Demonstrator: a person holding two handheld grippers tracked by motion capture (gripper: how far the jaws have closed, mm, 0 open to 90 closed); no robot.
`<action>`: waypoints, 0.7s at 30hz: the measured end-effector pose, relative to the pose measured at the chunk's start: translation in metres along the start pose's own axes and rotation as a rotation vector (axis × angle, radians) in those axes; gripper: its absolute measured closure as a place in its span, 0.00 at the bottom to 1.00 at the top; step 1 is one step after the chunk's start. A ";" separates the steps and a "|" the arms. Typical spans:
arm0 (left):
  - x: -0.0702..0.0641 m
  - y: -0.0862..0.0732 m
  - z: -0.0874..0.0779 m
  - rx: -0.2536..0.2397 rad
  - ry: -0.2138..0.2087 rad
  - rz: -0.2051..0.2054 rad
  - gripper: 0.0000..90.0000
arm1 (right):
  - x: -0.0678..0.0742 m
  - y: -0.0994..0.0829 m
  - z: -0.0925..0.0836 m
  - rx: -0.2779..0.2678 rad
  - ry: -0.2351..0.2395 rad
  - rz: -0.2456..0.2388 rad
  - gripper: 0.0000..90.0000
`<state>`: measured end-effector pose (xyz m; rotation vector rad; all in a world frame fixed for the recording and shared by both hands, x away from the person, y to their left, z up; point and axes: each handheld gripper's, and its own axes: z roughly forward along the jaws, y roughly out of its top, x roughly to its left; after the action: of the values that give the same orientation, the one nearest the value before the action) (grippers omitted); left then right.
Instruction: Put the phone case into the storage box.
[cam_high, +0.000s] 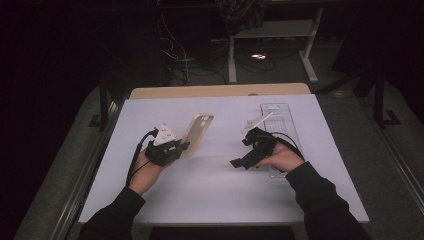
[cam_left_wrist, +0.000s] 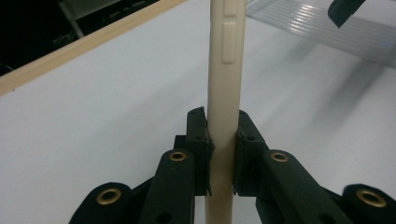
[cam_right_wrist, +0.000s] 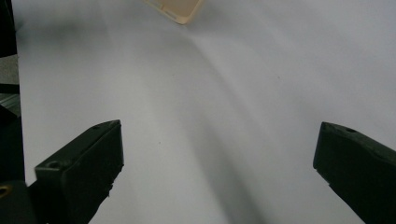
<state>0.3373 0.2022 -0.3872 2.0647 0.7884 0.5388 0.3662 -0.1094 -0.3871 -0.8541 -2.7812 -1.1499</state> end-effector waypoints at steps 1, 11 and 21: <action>0.001 0.000 0.000 -0.006 -0.004 -0.019 0.89 | 0.000 0.000 0.000 -0.001 0.001 0.000 0.01; 0.004 -0.001 0.000 0.003 0.000 -0.104 0.89 | 0.002 0.000 0.000 -0.001 -0.013 0.002 0.01; 0.001 -0.001 0.002 -0.003 0.025 -0.122 0.89 | 0.003 0.000 0.000 0.006 -0.018 0.001 0.01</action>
<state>0.3388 0.2024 -0.3887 1.9953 0.9212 0.4980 0.3635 -0.1079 -0.3861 -0.8695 -2.7970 -1.1392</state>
